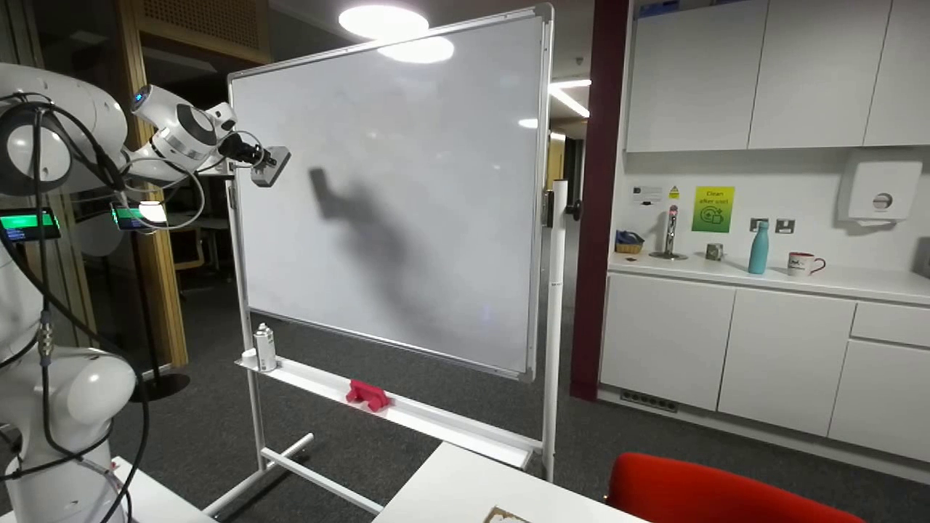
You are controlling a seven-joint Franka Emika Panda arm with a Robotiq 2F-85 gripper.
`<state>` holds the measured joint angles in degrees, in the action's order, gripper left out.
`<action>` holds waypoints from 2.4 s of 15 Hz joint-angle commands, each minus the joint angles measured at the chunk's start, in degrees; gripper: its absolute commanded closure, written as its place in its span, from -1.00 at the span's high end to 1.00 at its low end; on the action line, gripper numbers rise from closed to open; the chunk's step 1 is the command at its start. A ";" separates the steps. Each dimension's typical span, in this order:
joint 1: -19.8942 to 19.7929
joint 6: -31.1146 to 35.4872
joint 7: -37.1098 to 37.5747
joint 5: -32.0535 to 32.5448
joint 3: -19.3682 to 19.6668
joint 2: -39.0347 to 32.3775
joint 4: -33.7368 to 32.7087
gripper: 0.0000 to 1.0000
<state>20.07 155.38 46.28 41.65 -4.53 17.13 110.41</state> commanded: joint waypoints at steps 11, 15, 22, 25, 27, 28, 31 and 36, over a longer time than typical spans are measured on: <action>-13.32 -2.32 12.13 -7.43 -7.95 3.89 8.03 -0.33; -15.87 -3.12 11.21 -13.96 -8.33 6.45 13.52 -0.33; -17.71 -2.98 7.22 -27.79 -6.35 10.67 22.68 -0.33; -18.76 -3.03 6.36 -31.54 -6.13 11.76 25.79 -0.33; -19.52 -3.43 5.66 -32.28 -6.58 12.08 26.41 -0.33; -20.11 -2.45 6.42 -32.15 -7.65 9.71 24.83 0.17; -20.48 -2.46 6.36 -32.36 -7.67 10.12 25.51 0.17; -20.47 -2.46 6.36 -32.46 -7.71 10.21 25.53 -0.33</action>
<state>1.42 152.84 54.08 11.08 -10.61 27.15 135.92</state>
